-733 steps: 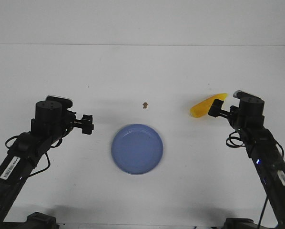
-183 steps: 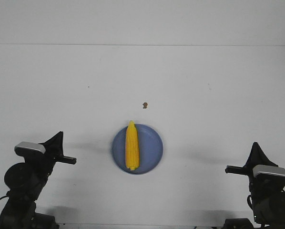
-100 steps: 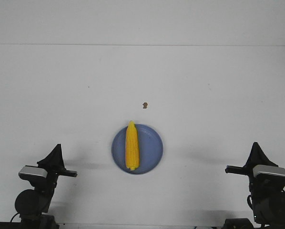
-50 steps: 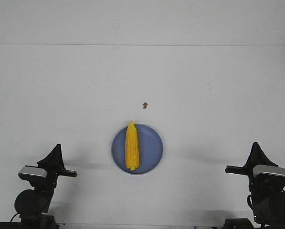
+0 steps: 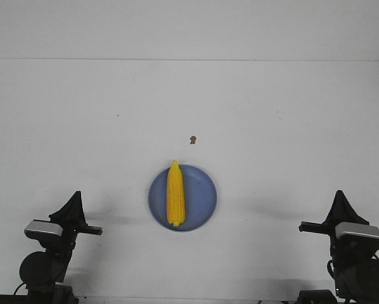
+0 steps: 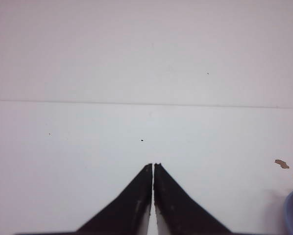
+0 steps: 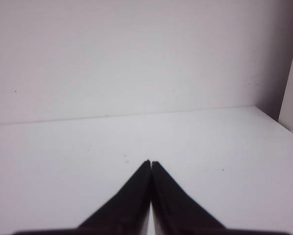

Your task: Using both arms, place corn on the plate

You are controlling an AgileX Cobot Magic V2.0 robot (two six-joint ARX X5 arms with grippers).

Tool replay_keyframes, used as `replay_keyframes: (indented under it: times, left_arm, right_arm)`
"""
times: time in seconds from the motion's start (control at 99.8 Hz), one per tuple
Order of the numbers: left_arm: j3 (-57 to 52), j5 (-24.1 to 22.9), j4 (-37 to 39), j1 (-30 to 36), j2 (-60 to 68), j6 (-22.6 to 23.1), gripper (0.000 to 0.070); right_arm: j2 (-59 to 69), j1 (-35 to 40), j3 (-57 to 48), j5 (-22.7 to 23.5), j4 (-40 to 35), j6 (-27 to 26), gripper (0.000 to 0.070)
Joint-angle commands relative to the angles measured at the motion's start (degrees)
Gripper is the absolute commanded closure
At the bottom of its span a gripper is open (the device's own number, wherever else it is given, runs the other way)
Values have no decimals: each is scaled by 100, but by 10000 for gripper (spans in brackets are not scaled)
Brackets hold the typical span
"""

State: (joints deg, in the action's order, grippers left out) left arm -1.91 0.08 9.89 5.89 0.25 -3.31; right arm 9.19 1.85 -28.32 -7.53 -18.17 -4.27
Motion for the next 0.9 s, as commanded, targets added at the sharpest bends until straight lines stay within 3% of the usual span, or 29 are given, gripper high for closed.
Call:
replay_keyframes:
  times: [0.0, 0.211, 0.632, 0.892]
  left_arm:
    - [109, -11, 70, -2, -7, 74, 688]
    - [111, -11, 70, -2, -7, 74, 688]
    - [109, -11, 68, -2, -7, 74, 688]
    - [109, -11, 68, -2, -7, 74, 688]
  right_arm:
    - [-205, 0, 284, -4, 236, 68, 700]
    - [-929, 0, 1266, -7, 901, 72, 700]
    - [-911, -35, 2682, 20, 2551, -13, 700]
    - [-911, -31, 2761, 22, 2516, 24, 700]
